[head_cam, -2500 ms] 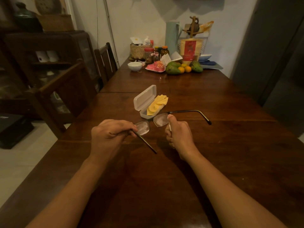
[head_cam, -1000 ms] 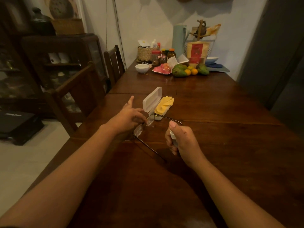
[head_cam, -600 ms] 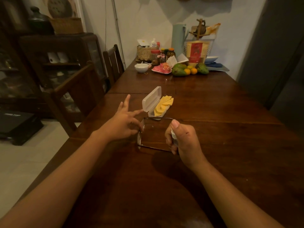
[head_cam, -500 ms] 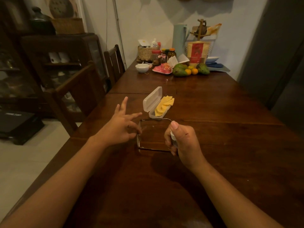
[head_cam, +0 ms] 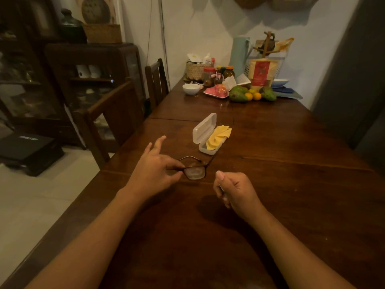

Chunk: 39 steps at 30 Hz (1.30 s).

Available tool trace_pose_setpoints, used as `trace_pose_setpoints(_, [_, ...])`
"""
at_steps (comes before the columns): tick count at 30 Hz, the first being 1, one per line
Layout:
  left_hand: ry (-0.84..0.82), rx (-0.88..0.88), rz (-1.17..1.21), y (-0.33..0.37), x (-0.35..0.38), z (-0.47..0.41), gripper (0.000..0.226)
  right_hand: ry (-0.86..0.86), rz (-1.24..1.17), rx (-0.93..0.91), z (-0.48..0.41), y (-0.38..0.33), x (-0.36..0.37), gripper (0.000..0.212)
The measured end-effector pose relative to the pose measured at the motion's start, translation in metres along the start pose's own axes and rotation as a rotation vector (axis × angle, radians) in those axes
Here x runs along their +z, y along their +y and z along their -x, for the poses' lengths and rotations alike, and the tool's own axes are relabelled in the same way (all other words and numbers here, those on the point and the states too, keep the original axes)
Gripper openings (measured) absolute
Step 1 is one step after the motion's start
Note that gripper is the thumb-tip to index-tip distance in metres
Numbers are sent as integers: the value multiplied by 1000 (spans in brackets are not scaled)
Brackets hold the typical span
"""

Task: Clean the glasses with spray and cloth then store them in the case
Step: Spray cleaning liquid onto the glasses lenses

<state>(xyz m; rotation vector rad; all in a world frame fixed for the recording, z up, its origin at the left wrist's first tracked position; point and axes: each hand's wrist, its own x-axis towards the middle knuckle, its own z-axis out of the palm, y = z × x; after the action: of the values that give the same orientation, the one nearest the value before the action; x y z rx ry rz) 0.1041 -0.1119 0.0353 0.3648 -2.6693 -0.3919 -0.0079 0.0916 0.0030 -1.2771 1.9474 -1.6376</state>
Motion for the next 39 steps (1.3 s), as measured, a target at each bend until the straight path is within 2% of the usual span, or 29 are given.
trace_pose_setpoints(3, [7, -145, 60, 11, 2, 1, 26, 26, 22, 70, -5, 8, -4, 65])
trace_pose_setpoints(9, [25, -191, 302, 15, 13, 0, 19, 102, 45, 191, -13, 14, -6, 63])
trace_pose_setpoints(17, [80, -273, 542, 43, 19, 2, 21, 181, 42, 205, -17, 10, -2, 63])
trace_pose_setpoints(28, [110, -282, 507, 58, 8, 3, 18, 237, 10, 379, -25, -1, -5, 53])
trace_pose_setpoints(39, [29, -331, 559, 66, 12, 2, 17, 215, -20, 281, -25, 1, 5, 54])
